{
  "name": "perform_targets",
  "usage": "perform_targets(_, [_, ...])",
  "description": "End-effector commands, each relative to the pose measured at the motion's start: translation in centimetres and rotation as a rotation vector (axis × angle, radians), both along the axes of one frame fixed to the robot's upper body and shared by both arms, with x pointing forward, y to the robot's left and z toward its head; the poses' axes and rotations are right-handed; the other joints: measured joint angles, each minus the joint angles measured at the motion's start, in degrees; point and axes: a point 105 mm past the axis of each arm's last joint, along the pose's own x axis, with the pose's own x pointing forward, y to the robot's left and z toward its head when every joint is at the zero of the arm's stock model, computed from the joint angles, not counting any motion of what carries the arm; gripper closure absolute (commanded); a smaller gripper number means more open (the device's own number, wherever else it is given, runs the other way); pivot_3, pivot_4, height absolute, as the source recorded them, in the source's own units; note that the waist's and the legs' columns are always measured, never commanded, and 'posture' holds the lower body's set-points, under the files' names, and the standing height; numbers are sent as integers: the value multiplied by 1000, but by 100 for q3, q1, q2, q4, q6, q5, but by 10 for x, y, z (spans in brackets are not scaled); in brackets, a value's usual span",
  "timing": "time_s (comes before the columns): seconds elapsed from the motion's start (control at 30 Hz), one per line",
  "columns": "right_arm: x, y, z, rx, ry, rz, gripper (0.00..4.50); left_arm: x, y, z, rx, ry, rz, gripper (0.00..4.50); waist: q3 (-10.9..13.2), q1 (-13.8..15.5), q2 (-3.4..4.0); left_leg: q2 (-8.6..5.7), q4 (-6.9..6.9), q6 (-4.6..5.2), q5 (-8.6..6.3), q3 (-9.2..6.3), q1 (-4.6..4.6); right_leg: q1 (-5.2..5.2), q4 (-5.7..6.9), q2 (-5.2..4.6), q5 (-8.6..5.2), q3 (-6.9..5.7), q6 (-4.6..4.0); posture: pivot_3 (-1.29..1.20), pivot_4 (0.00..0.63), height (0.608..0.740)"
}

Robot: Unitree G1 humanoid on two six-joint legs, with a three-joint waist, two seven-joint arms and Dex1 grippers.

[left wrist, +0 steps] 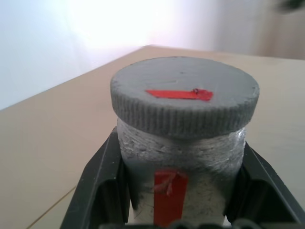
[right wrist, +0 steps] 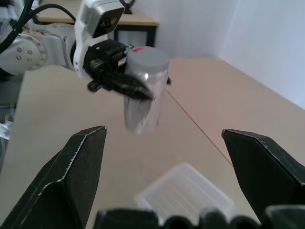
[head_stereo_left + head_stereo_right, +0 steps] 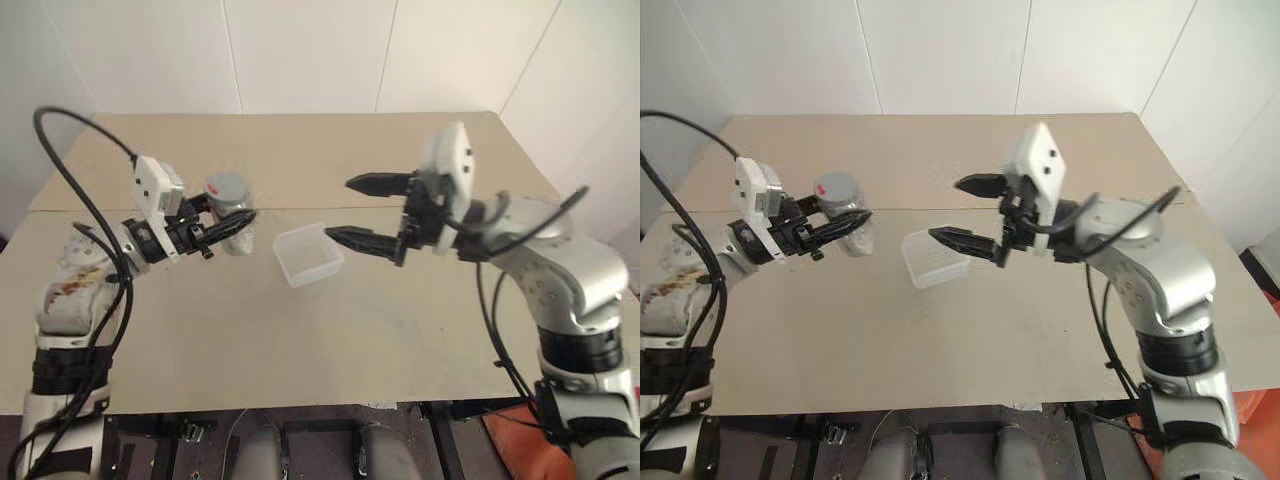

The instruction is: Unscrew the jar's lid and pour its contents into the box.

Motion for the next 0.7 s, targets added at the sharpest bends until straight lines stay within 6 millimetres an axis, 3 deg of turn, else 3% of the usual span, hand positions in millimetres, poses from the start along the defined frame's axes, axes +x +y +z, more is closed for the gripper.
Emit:
perform_targets(0.03, [6,19,10,12,-11,8,0,-8,-28,3,19,-12,-211,2467,0,17,0,0,1,0,0,8,-3,-2,0,0,0,0,0,0,150,740])
perform_targets(0.23, [10,41,16,32,-9,28,0,-2,-52,7,11,-25,-317,2467,0,26,0,2,3,1,0,12,-32,-18,14,5,2,-4,2,0,150,740])
perform_targets(0.5, [12,44,16,35,6,37,0,-1,-58,13,-12,-40,-355,2467,0,-29,0,4,0,4,-1,13,-34,-18,9,6,1,-4,4,0,150,740])
perform_targets(0.6, [10,44,17,48,9,54,607,-1,-58,13,-8,-44,-359,2467,0,-33,0,4,0,4,-1,12,-34,-19,11,6,1,-4,4,0,150,740])
perform_targets(0.7, [8,44,18,71,41,95,1599,-2,-58,14,-7,-52,-368,2467,0,-33,0,5,0,4,-1,11,-34,-19,10,6,1,-4,4,0,150,740])
